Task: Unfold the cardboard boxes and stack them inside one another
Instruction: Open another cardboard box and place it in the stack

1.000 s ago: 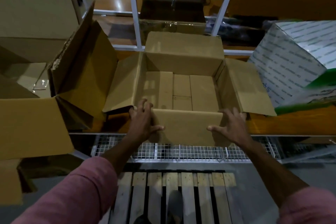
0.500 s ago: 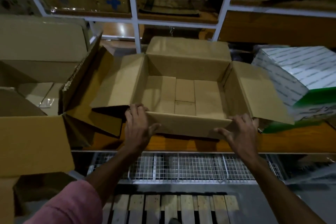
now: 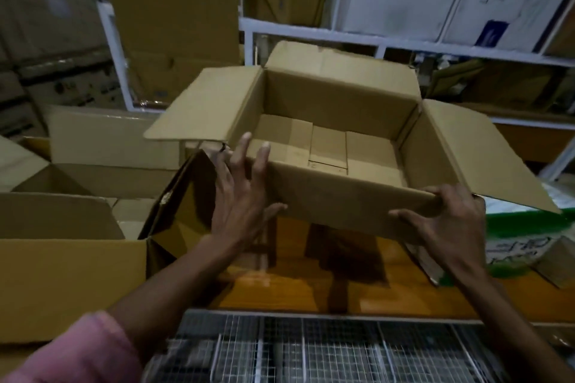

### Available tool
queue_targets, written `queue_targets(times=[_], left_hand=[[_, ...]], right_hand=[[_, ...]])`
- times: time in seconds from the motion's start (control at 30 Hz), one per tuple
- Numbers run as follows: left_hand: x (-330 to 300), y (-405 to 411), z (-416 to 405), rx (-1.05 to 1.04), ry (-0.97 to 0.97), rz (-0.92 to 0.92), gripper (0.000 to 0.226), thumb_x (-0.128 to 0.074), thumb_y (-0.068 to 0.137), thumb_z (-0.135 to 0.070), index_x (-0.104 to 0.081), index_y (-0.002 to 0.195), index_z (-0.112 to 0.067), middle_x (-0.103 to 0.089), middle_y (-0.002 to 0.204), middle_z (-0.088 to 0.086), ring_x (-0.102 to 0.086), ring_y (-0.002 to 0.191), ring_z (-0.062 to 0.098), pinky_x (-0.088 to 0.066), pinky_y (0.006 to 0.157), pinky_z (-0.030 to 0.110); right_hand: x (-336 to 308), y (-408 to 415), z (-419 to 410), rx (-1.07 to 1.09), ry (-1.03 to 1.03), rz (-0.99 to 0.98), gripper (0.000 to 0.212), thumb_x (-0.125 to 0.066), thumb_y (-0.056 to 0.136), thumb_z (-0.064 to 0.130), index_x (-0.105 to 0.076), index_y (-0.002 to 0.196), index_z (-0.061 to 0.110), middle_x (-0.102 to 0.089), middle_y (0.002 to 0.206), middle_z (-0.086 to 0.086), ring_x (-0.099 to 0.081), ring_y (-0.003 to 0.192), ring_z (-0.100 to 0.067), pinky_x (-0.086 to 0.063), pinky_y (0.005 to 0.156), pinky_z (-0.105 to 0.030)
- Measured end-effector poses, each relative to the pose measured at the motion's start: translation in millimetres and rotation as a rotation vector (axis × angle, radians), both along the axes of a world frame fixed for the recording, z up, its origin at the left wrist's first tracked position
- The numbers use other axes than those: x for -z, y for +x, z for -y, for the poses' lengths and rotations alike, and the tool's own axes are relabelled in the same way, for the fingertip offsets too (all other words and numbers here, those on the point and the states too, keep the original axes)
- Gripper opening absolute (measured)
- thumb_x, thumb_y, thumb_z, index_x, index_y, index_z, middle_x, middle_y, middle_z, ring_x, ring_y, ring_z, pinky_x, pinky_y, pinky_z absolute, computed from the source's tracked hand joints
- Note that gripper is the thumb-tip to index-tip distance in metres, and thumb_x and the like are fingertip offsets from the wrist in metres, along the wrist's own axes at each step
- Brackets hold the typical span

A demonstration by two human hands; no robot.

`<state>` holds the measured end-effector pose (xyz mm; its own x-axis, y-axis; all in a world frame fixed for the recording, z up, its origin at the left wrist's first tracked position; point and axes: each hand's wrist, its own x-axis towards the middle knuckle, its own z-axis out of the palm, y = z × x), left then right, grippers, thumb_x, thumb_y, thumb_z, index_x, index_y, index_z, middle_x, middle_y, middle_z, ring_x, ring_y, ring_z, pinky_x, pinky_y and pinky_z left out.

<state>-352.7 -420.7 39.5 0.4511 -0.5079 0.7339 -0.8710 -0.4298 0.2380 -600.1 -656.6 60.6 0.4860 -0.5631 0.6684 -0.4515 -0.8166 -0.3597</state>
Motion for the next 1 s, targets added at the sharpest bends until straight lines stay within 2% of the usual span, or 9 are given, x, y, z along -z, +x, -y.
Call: queue_targets(times=[0.07, 0.17, 0.23, 0.37, 0.47, 0.57, 0.67, 0.87, 1.0], left_hand=[[-13, 10, -12, -0.038, 0.023, 0.150, 0.141, -0.094, 0.061, -0.045, 0.007, 0.159, -0.038, 0.010, 0.166, 0.005, 0.003, 0.148, 0.061, -0.015, 0.110, 0.081], [-31, 30, -33, -0.110, 0.047, 0.291, 0.143, -0.095, 0.059, -0.045, 0.007, 0.159, -0.038, 0.012, 0.166, 0.005, 0.007, 0.146, 0.065, -0.018, 0.107, 0.085], [-39, 44, -51, -0.152, 0.087, 0.344, 0.144, -0.096, 0.057, -0.045, 0.005, 0.159, -0.037, 0.010, 0.166, 0.008, 0.008, 0.145, 0.066, -0.014, 0.107, 0.086], [-47, 66, -93, -0.262, 0.137, 0.385, 0.135, -0.091, 0.064, -0.046, 0.005, 0.158, -0.035, 0.024, 0.166, 0.008, 0.016, 0.144, 0.066, -0.001, 0.109, 0.080], [-53, 85, -126, -0.322, 0.147, 0.433, 0.117, -0.073, 0.079, -0.053, 0.012, 0.158, -0.036, 0.029, 0.165, 0.007, 0.016, 0.142, 0.068, -0.005, 0.110, 0.083], [-65, 109, -166, -0.406, 0.165, 0.423, 0.124, -0.083, 0.071, -0.041, 0.005, 0.157, -0.033, 0.012, 0.165, 0.012, 0.007, 0.140, 0.073, -0.019, 0.104, 0.087], [-73, 132, -205, -0.458, 0.201, 0.384, 0.142, -0.096, 0.057, -0.036, 0.004, 0.157, -0.032, 0.010, 0.164, 0.013, 0.003, 0.140, 0.073, -0.024, 0.101, 0.088], [-82, 209, -309, -0.518, 0.353, 0.255, 0.157, -0.100, 0.042, -0.047, 0.001, 0.160, -0.032, 0.007, 0.165, 0.017, 0.000, 0.138, 0.073, -0.031, 0.095, 0.088], [-81, 269, -372, -0.546, 0.479, 0.158, 0.156, -0.092, 0.045, -0.066, 0.004, 0.163, -0.029, 0.006, 0.165, 0.026, 0.002, 0.140, 0.072, -0.021, 0.103, 0.087]], right_hand=[[-17, 12, -8, -0.049, 0.044, 0.038, 0.060, -0.085, 0.064, 0.056, -0.061, 0.103, 0.016, -0.054, 0.100, -0.003, -0.048, 0.094, -0.024, -0.045, 0.080, -0.046], [-39, 39, -20, -0.142, 0.079, 0.080, 0.056, -0.090, 0.064, 0.048, -0.058, 0.098, 0.018, -0.052, 0.099, -0.003, -0.047, 0.092, -0.021, -0.036, 0.080, -0.037], [-48, 59, -26, -0.191, 0.087, 0.077, 0.058, -0.088, 0.065, 0.050, -0.059, 0.101, 0.016, -0.052, 0.101, -0.003, -0.046, 0.093, -0.021, -0.036, 0.081, -0.038], [-61, 103, -41, -0.262, 0.051, 0.067, 0.062, -0.081, 0.064, 0.061, -0.058, 0.102, 0.018, -0.054, 0.101, -0.002, -0.051, 0.095, -0.024, -0.038, 0.079, -0.037], [-73, 140, -64, -0.339, 0.014, 0.074, 0.063, -0.077, 0.063, 0.064, -0.058, 0.100, 0.018, -0.056, 0.100, -0.003, -0.053, 0.093, -0.023, -0.035, 0.081, -0.036], [-86, 182, -92, -0.388, 0.002, 0.072, 0.065, -0.082, 0.062, 0.063, -0.060, 0.102, 0.016, -0.058, 0.100, -0.006, -0.054, 0.093, -0.027, -0.037, 0.081, -0.037], [-95, 221, -119, -0.425, 0.005, 0.050, 0.068, -0.082, 0.062, 0.064, -0.059, 0.105, 0.017, -0.057, 0.104, -0.005, -0.053, 0.097, -0.028, -0.039, 0.080, -0.038], [-99, 319, -211, -0.480, 0.035, 0.009, 0.071, -0.081, 0.060, 0.067, -0.060, 0.108, 0.019, -0.058, 0.108, -0.003, -0.054, 0.101, -0.026, -0.048, 0.090, -0.046], [-88, 377, -277, -0.464, 0.121, -0.036, 0.069, -0.081, 0.057, 0.070, -0.056, 0.103, 0.026, -0.056, 0.106, 0.000, -0.053, 0.103, -0.025, -0.049, 0.092, -0.051]])
